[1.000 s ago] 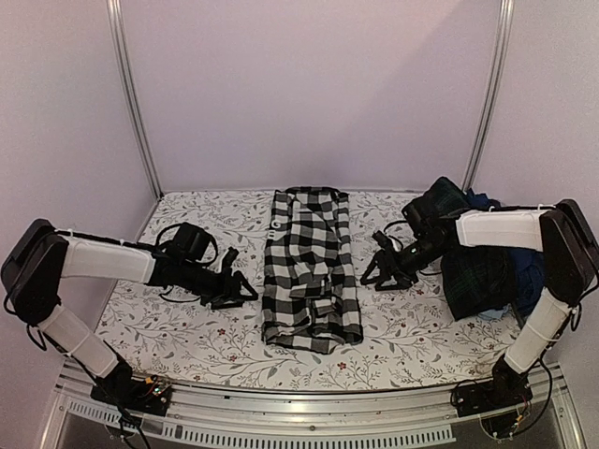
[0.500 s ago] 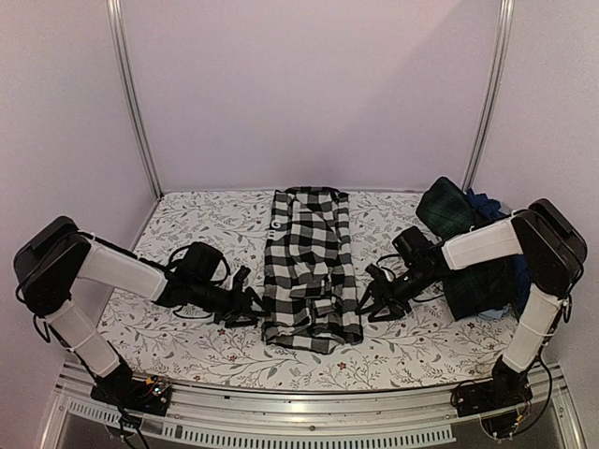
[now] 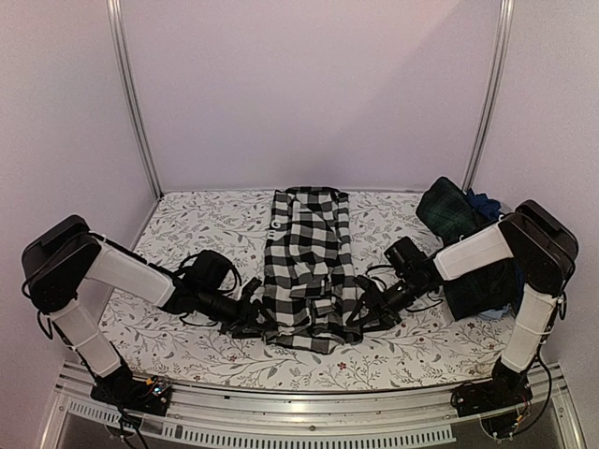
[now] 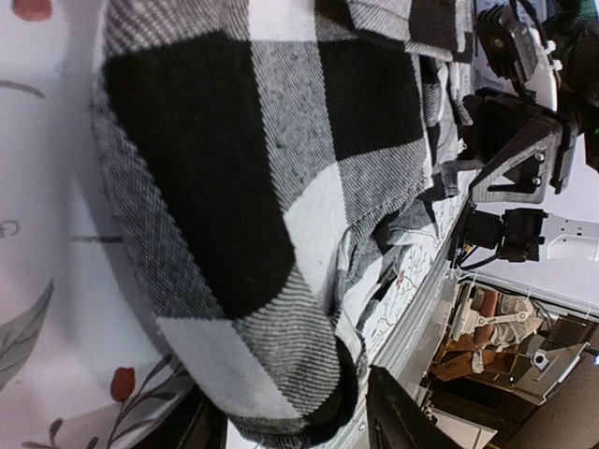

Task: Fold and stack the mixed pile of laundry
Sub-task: Pick up the rectangle-folded shirt from the center of the board.

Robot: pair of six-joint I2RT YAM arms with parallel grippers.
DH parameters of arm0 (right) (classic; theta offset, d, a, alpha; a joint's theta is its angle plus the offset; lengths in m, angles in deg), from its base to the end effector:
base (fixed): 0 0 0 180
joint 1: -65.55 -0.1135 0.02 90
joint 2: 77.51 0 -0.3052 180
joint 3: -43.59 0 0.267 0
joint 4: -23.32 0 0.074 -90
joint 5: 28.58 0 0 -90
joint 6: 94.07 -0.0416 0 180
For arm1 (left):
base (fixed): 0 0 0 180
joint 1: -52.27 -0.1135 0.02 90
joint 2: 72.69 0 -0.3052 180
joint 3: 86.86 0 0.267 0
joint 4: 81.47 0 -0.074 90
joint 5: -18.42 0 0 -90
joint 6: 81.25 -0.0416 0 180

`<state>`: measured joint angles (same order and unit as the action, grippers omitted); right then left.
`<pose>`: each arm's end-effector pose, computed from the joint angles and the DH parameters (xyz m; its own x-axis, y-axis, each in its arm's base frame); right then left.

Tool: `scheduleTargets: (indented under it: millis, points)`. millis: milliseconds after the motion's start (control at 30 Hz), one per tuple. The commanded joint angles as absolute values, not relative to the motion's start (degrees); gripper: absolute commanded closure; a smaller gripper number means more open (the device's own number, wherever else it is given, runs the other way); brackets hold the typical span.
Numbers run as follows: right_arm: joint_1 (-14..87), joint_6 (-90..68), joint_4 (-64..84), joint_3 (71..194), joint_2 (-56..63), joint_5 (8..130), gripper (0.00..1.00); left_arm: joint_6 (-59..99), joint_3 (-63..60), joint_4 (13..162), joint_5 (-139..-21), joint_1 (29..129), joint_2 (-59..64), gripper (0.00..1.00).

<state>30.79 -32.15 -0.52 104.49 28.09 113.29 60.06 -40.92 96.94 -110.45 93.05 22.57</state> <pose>0.2511 0.2141 0.1269 -0.9516 -0.3066 0.0218 -0.1593 0.5526 0.8181 0.2019 -0.2086 0.1324 -0.9982 0.0585 -0.0140 0.0464 0.6027 -0.7966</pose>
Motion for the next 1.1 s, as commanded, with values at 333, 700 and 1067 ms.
scheduleTargets:
  millis: [333,700,1067]
  points:
    - [28.82,-32.17,-0.95,101.12,22.17,109.72,1.0,58.45,-42.64,97.94,-109.76,95.96,15.18,1.0]
    - [29.17,-30.71,-4.0,106.53,15.34,107.91,1.0,55.79,-37.85,93.28,-111.36,94.77,12.12,1.0]
    - [36.61,-26.37,-7.42,121.77,21.91,107.6,1.0,48.94,-23.63,87.97,-114.24,84.54,20.26,1.0]
